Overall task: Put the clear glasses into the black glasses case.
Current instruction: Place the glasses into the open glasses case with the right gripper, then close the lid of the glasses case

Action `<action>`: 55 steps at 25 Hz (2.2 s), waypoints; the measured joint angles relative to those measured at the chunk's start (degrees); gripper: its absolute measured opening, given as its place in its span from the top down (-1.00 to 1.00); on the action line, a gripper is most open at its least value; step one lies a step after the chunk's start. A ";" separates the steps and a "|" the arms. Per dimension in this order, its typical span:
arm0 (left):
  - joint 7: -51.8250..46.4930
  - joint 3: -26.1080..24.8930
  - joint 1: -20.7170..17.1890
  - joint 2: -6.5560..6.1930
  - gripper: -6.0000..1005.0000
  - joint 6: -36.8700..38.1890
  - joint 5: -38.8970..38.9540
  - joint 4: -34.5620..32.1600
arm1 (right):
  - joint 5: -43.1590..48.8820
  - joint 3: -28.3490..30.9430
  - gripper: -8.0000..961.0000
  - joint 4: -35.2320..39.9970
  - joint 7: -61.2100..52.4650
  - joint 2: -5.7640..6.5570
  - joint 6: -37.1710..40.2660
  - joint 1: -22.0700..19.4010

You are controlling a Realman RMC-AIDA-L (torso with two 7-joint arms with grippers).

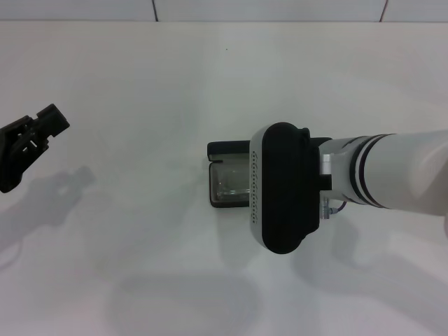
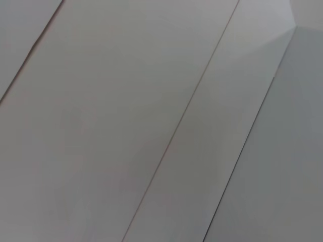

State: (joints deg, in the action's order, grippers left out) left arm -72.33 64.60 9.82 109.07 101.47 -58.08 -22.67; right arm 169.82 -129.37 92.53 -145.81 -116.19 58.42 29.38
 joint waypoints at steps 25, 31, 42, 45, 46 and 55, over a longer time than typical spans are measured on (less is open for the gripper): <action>-0.19 0.25 5.09 0.40 0.67 3.46 -2.67 -2.61 | -50.41 40.71 0.64 23.36 17.34 0.76 25.49 -14.69; -2.49 0.17 14.28 3.07 0.66 0.26 -8.59 -3.07 | -68.83 76.35 0.64 10.58 24.12 0.77 42.01 -16.87; -5.52 1.86 29.38 10.89 0.62 -24.53 -25.22 -1.49 | -72.16 106.92 0.64 -19.18 38.67 0.79 53.10 -17.08; -5.51 3.24 31.58 10.93 0.59 -27.70 -25.01 0.95 | -71.76 110.63 0.65 -22.51 40.77 0.80 54.39 -17.52; -5.55 3.38 31.89 10.96 0.58 -28.51 -25.09 1.32 | -71.73 111.18 0.65 -23.49 41.26 0.80 54.56 -17.52; -5.75 5.53 31.61 11.10 0.56 -31.78 -25.06 2.86 | -70.30 111.34 0.65 -31.28 46.51 0.85 54.20 -15.44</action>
State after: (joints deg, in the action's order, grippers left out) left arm -78.08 70.13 41.43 120.16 69.69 -83.15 -19.82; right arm 99.52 -18.04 61.25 -99.30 -115.33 112.62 13.93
